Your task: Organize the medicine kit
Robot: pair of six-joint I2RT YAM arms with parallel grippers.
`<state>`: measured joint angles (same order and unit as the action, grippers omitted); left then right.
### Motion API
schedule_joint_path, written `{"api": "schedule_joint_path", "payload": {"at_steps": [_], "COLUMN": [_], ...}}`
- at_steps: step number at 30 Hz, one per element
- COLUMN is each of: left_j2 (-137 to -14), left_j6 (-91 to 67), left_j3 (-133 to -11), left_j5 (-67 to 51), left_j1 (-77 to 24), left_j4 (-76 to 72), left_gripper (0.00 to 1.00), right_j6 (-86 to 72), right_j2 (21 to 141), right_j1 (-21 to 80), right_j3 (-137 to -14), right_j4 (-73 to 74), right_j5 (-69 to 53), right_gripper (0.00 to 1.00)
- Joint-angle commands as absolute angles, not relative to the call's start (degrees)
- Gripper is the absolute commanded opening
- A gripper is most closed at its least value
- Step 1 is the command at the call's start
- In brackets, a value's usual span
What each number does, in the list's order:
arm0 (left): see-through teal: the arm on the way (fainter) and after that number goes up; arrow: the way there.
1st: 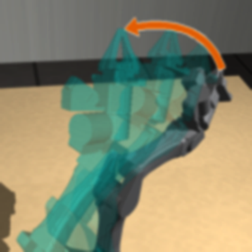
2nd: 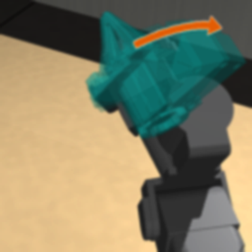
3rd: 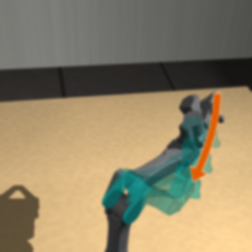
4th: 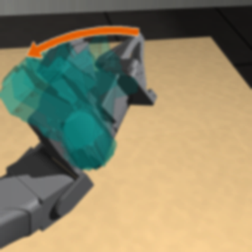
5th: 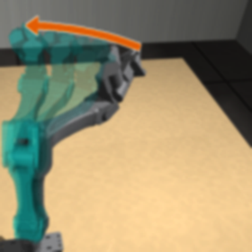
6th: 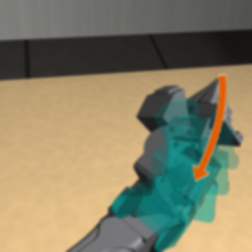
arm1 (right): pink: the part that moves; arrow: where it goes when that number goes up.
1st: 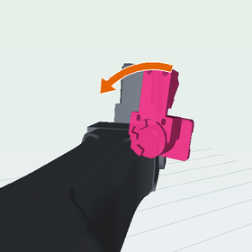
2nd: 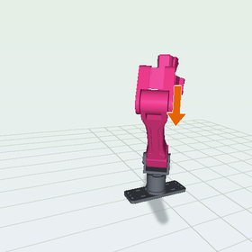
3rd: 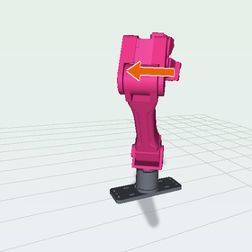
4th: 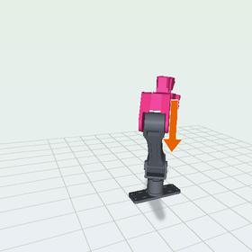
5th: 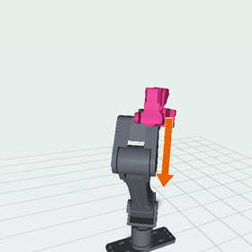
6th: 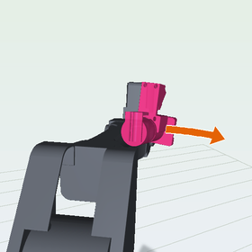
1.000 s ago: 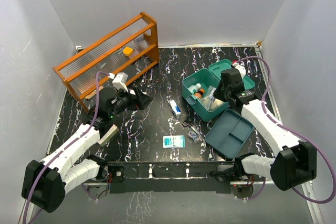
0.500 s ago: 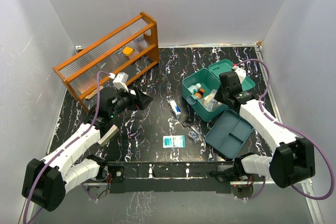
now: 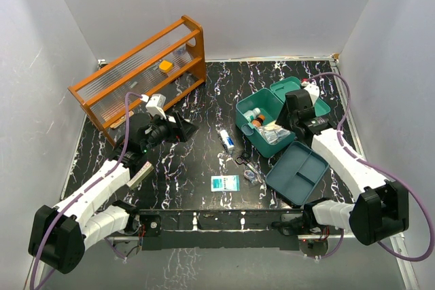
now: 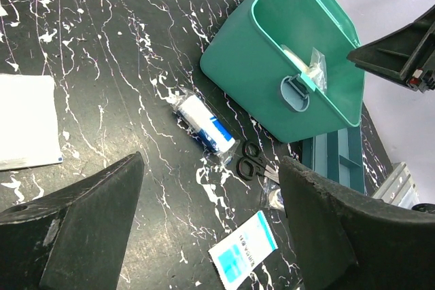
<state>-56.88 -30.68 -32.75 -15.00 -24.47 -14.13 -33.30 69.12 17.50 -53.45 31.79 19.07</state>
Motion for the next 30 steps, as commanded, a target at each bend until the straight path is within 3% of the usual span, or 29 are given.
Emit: {"api": "schedule_joint_path", "payload": {"at_steps": [1,7,30], "left_j2": [-55.6,-55.6,-55.0], "left_j6": [-30.4,-30.5,-31.1], "left_j3": [-32.5,-32.3,-31.5], "left_j5": [-14.3,-14.2,-13.5], "left_j1": [-24.3,-24.3,-24.3], "left_j4": [-15.4,-15.3,-16.0], "left_gripper": [0.79,0.79,0.80], "right_j6": [-29.5,-27.9,-30.9], "right_j2": [70.1,76.3,84.6], "right_j1": [17.3,17.3,17.3], "right_j3": [-56.8,-59.1,-62.2], "right_j4": [26.4,27.0,36.3], "right_j5": [12.2,5.1,9.4], "right_gripper": [0.40,0.38,0.41]}}
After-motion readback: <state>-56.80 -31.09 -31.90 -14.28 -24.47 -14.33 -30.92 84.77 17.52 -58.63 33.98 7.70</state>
